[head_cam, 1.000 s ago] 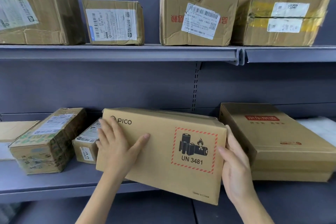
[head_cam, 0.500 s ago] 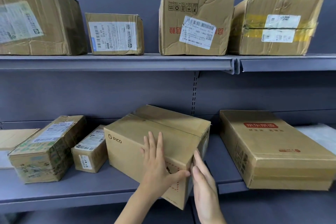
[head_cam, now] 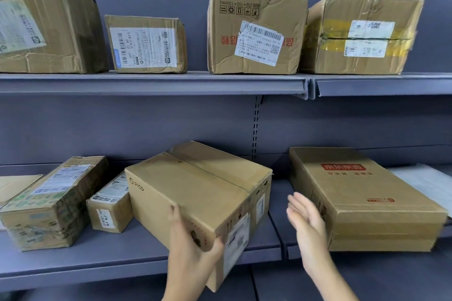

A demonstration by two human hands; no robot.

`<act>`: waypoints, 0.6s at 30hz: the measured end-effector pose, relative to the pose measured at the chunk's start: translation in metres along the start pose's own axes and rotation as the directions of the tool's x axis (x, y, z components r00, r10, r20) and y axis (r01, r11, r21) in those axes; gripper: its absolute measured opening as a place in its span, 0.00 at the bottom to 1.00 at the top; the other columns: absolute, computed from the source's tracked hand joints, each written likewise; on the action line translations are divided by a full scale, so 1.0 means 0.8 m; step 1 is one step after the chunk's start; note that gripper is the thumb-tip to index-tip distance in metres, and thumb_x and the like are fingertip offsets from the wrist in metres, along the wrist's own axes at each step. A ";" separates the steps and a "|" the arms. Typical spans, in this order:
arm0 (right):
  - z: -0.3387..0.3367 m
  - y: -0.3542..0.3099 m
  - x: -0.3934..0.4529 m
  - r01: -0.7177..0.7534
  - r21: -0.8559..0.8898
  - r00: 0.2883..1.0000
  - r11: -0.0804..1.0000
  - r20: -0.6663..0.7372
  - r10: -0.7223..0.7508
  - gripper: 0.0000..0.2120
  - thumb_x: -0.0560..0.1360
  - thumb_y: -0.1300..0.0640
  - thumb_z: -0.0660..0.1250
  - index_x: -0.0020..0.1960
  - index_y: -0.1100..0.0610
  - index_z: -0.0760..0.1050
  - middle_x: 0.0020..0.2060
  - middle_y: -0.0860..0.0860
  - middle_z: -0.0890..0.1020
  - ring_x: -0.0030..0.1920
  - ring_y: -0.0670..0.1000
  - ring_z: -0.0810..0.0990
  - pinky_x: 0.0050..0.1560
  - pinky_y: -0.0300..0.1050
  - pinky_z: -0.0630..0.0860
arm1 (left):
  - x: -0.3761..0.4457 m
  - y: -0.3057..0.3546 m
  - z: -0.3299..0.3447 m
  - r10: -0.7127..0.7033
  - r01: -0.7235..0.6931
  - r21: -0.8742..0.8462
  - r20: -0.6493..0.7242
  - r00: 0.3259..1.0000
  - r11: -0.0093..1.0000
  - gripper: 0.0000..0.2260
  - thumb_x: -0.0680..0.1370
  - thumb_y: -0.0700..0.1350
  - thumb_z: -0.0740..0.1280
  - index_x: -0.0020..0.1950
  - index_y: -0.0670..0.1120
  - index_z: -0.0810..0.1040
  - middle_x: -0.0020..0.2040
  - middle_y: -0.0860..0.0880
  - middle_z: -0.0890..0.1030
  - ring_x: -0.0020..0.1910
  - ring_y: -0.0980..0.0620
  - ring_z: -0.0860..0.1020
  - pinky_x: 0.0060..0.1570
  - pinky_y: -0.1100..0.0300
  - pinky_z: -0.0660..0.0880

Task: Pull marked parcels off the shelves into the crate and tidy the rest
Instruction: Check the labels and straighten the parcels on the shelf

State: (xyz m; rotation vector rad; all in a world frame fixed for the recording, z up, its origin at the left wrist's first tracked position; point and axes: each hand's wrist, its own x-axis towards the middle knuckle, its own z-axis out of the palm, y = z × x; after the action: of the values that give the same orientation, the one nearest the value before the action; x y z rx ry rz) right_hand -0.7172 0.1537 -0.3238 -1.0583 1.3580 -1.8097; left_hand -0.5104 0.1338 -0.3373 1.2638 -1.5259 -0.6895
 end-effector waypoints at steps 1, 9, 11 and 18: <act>-0.005 0.002 0.009 -0.009 -0.036 1.000 0.999 0.004 0.009 0.17 0.77 0.67 0.60 0.63 0.53 0.69 0.63 0.52 0.74 0.65 0.51 0.71 0.66 0.47 0.66 | 0.000 -0.005 -0.013 -0.048 0.048 -0.016 -0.023 0.999 0.999 0.49 0.67 0.42 0.75 0.77 0.46 0.45 0.77 0.50 0.53 0.75 0.52 0.54 0.72 0.58 0.54; 0.038 0.021 0.063 -0.079 -0.270 0.943 0.960 0.291 0.160 0.31 0.74 0.65 0.64 0.73 0.50 0.58 0.71 0.47 0.64 0.71 0.49 0.61 0.68 0.47 0.60 | -0.007 -0.047 -0.064 -0.208 0.197 -0.108 -0.105 0.973 0.975 0.31 0.71 0.47 0.72 0.71 0.51 0.65 0.69 0.51 0.71 0.65 0.52 0.69 0.53 0.56 0.67; 0.058 0.024 0.062 -0.101 -0.279 0.908 0.955 0.366 0.203 0.32 0.73 0.67 0.65 0.72 0.49 0.57 0.66 0.45 0.68 0.66 0.47 0.66 0.63 0.43 0.64 | -0.010 -0.049 -0.063 -0.204 0.188 -0.168 -0.083 0.976 0.968 0.30 0.72 0.48 0.71 0.71 0.53 0.64 0.68 0.52 0.72 0.65 0.53 0.69 0.56 0.56 0.68; 0.043 0.018 0.023 -0.068 -0.191 0.930 0.979 0.343 0.131 0.28 0.73 0.70 0.64 0.62 0.43 0.65 0.54 0.37 0.76 0.53 0.36 0.74 0.44 0.33 0.72 | -0.019 -0.039 -0.075 -0.251 0.228 -0.291 -0.044 0.967 0.929 0.33 0.64 0.65 0.67 0.68 0.65 0.66 0.64 0.56 0.76 0.64 0.55 0.72 0.64 0.50 0.69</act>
State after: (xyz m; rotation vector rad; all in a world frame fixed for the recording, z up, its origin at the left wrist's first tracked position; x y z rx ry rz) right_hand -0.6952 0.1186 -0.3283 -1.3107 1.3367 -1.3617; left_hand -0.4436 0.1483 -0.3496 1.2509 -1.1665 -0.9680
